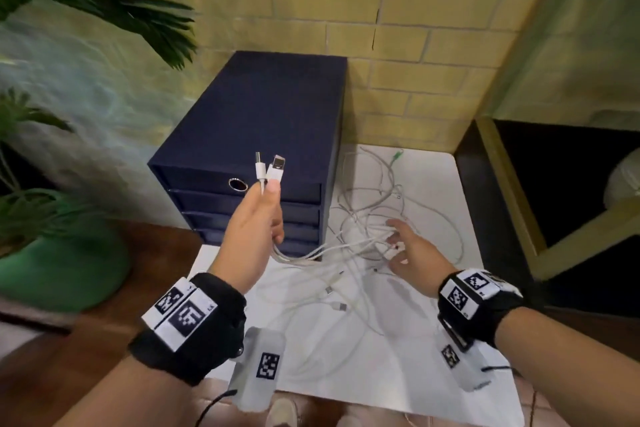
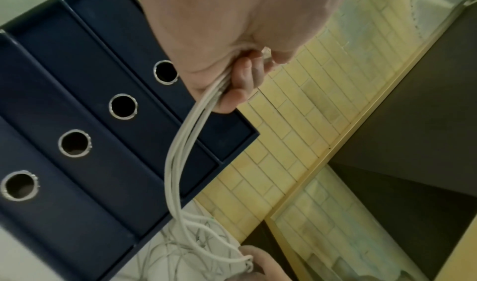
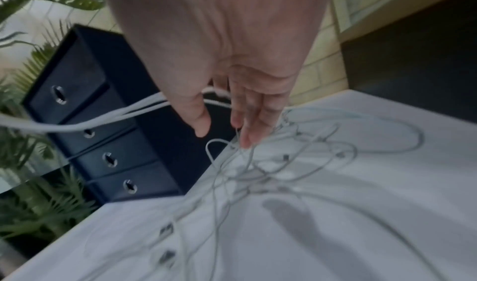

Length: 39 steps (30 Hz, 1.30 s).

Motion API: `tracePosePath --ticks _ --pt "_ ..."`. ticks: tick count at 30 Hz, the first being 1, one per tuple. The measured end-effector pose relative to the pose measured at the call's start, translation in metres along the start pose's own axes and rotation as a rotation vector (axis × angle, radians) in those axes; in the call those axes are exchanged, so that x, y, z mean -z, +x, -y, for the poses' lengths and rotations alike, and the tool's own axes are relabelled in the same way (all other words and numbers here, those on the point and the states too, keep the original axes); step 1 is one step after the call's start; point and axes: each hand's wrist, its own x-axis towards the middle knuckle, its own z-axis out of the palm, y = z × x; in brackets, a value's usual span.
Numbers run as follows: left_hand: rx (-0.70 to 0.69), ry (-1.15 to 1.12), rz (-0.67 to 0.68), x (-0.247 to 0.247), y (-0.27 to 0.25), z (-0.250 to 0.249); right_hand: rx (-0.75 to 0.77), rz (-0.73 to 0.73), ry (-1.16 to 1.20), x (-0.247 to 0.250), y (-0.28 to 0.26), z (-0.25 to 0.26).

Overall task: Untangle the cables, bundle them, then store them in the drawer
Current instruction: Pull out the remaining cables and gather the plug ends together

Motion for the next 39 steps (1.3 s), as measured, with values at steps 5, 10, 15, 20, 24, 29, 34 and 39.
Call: tracePosePath --ticks 5,10,15,20,24,29,34,39 --pt "-0.120 0.330 0.034 0.012 -0.013 0.013 0.072 0.001 0.050 -0.049 -0.017 0.009" --pt "-0.056 0.325 0.033 0.026 -0.011 0.031 0.087 0.204 -0.084 -0.086 -0.015 0.025" --pt "-0.018 0.306 0.059 0.034 -0.009 0.040 0.046 0.256 -0.238 -0.110 -0.004 0.036" --pt "-0.036 0.312 0.071 0.047 -0.005 0.045 0.019 0.270 -0.279 -0.117 0.008 0.040" --pt "-0.037 0.283 0.096 0.053 0.001 0.043 0.058 0.283 -0.070 -0.106 0.009 0.048" --pt "-0.082 0.311 0.131 0.055 0.010 0.039 0.052 0.180 0.293 -0.064 0.002 0.080" --pt "-0.107 0.228 0.201 0.048 0.021 0.037 0.146 0.040 0.420 -0.008 -0.009 0.131" --pt "-0.136 0.219 0.285 0.034 0.027 0.017 0.238 -0.065 0.386 0.030 -0.019 0.175"
